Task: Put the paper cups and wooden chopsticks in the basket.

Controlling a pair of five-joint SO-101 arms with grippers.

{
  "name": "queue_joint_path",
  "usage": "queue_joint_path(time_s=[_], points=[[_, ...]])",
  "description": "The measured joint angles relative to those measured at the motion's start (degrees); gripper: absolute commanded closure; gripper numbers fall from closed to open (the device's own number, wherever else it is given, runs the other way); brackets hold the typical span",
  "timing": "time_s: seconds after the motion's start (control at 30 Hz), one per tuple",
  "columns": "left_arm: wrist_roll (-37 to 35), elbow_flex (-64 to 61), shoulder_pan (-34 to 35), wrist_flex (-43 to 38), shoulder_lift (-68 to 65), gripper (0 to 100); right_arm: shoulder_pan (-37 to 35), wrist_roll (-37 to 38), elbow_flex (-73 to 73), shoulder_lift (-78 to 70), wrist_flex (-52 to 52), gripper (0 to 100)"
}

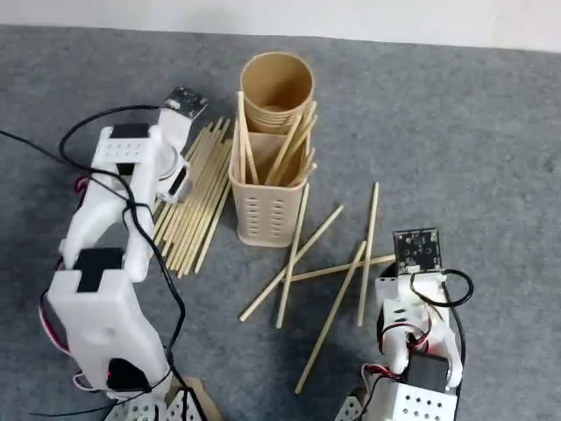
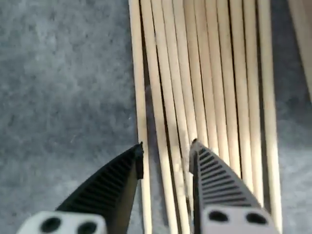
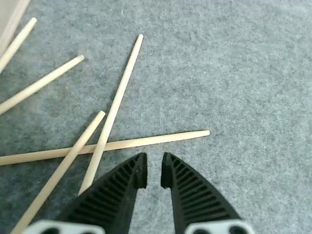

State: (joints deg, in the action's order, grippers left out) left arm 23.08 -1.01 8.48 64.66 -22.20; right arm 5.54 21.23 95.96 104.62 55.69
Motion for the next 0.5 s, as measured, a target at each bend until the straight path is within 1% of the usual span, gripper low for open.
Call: queue_joint_path(time_s=[0.13,0.37,0.5], points=[[0.0,3.69,0.09,0.0,-4.57,82,0.0,0.0,0.0,0.0,0.0,93.2],[0.09,12.48,0.7,0.26,-13.45,96,0.0,0.0,0.0,0.0,0.0,93.2],[-0.09,14.95,0.62,0.35,-15.38,100,0.0,0.0,0.0,0.0,0.0,93.2]])
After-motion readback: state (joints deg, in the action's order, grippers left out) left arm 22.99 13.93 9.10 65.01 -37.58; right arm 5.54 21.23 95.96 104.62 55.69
